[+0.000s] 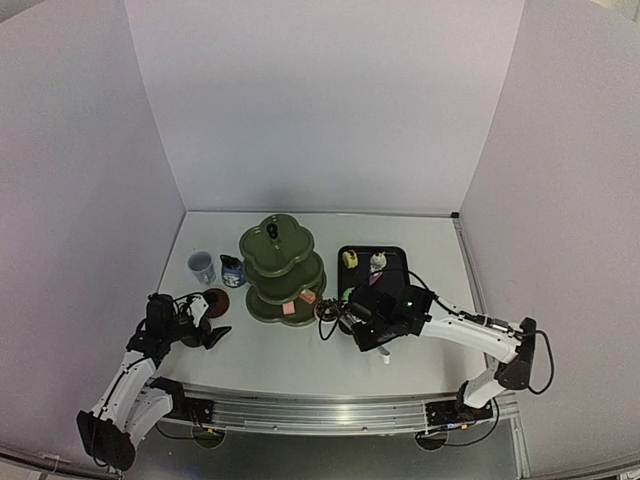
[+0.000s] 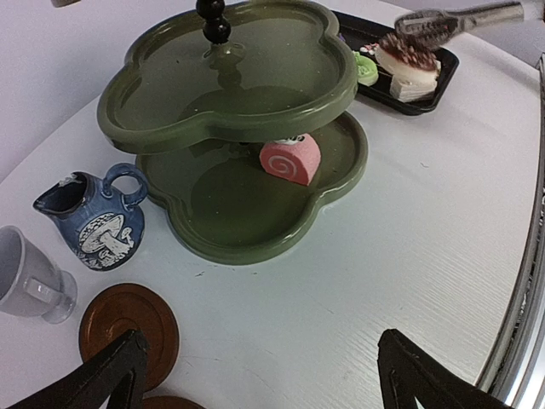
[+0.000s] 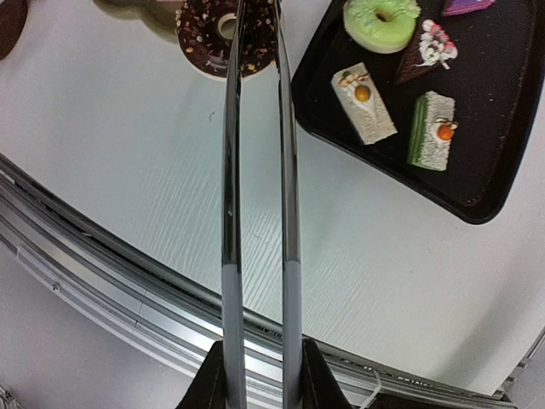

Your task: Serve the afternoon tea

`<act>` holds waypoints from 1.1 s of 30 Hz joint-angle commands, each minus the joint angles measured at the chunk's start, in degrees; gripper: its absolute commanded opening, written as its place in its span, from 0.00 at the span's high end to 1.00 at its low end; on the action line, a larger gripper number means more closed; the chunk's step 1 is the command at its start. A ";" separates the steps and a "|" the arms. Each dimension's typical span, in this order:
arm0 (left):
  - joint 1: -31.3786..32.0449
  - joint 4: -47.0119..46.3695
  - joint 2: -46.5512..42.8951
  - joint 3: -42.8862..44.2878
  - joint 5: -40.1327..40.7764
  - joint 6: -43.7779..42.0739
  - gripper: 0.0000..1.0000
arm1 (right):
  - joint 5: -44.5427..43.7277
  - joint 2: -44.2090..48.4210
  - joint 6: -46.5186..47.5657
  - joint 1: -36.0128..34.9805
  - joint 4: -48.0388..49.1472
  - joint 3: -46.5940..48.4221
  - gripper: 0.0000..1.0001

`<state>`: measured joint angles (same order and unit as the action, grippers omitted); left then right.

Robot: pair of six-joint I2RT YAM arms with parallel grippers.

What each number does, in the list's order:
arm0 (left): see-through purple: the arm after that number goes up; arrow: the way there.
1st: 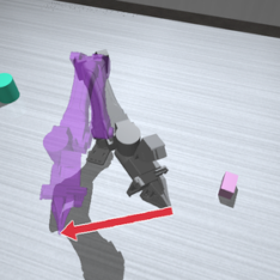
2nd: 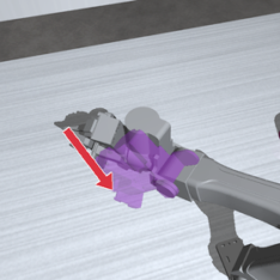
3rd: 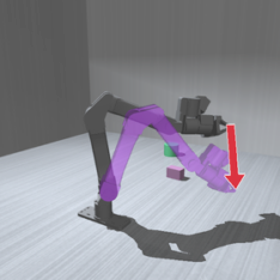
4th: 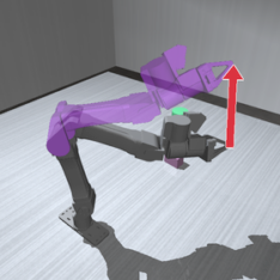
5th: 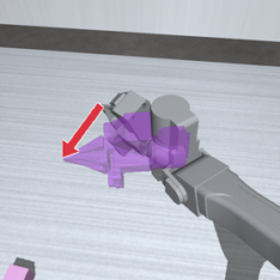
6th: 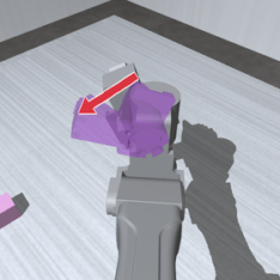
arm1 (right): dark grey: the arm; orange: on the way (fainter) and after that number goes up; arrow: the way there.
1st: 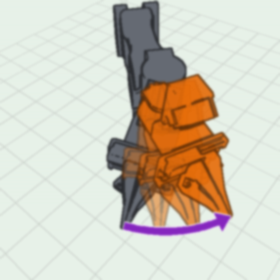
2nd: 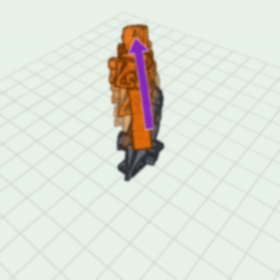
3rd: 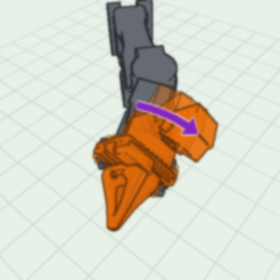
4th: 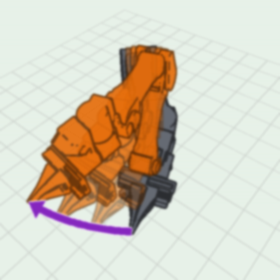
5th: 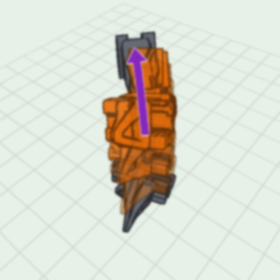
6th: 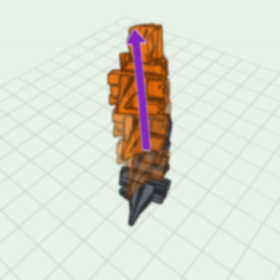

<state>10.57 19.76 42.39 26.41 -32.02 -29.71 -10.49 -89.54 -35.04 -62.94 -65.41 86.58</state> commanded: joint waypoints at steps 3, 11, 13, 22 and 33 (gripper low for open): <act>-0.55 0.04 -2.23 3.82 7.16 6.60 0.05 | 7.17 -7.47 7.07 -3.59 3.23 9.65 1.00; -2.22 -0.01 -4.75 3.17 7.71 7.75 0.05 | 5.27 -27.42 12.99 -6.82 6.16 28.75 1.00; -2.30 0.10 -5.19 2.94 7.62 7.82 0.05 | 2.46 -31.50 13.19 -6.84 6.29 32.66 1.00; -2.38 -0.52 -5.66 1.80 5.81 8.00 0.05 | -8.35 -39.32 9.82 -7.12 8.99 40.60 1.00; -2.38 -0.71 -5.32 1.56 4.95 7.90 0.05 | -14.21 -42.14 4.81 -7.16 9.92 38.33 1.00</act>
<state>8.54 20.05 37.15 27.82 -25.95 -22.44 -20.16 -130.32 -27.61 -70.06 -57.08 124.51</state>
